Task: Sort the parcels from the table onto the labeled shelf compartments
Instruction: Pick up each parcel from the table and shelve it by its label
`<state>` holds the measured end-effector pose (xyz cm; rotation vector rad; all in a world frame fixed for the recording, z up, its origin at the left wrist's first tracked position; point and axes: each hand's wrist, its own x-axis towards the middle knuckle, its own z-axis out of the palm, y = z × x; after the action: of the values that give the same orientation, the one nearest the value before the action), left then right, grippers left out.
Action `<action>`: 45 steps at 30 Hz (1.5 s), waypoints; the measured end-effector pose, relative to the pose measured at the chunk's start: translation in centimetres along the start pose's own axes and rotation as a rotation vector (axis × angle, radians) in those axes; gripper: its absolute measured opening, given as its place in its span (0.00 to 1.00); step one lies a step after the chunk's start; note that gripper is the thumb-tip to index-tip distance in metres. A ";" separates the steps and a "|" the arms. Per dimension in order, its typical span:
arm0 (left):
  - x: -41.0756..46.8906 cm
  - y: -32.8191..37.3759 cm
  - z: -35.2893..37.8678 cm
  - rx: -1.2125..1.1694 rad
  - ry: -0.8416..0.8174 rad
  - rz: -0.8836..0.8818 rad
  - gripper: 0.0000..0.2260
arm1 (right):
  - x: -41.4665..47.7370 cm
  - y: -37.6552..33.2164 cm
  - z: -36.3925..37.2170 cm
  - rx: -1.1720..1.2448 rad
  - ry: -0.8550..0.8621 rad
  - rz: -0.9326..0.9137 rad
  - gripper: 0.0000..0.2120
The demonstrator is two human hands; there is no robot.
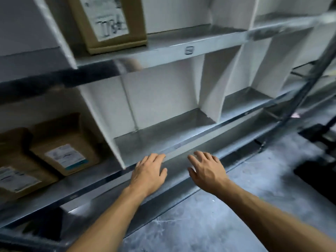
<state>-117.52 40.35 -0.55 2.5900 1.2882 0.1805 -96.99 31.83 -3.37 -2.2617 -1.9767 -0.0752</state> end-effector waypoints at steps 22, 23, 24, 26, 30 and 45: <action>16.5 39.3 11.9 0.054 -0.106 0.803 0.22 | -20.0 33.3 -4.3 -0.240 0.058 0.773 0.17; 17.2 40.7 12.4 0.050 -0.106 0.829 0.22 | -20.3 34.5 -4.3 -0.240 0.055 0.796 0.18; 18.1 42.1 12.9 0.047 -0.108 0.854 0.22 | -20.4 35.7 -4.3 -0.244 0.045 0.823 0.18; 20.2 45.0 13.9 0.036 -0.112 0.900 0.22 | -20.4 38.5 -4.6 -0.254 0.033 0.873 0.18; 25.2 50.7 15.5 0.016 -0.103 0.975 0.21 | -19.2 44.9 -5.1 -0.242 0.005 0.933 0.20; 41.0 70.1 19.3 0.070 -0.125 1.183 0.21 | -16.0 64.7 -7.6 -0.189 0.038 1.185 0.20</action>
<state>-34.75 29.20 -0.13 2.9842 -0.4060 0.1573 -34.78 6.75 -2.45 -3.0838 -0.3722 -0.1685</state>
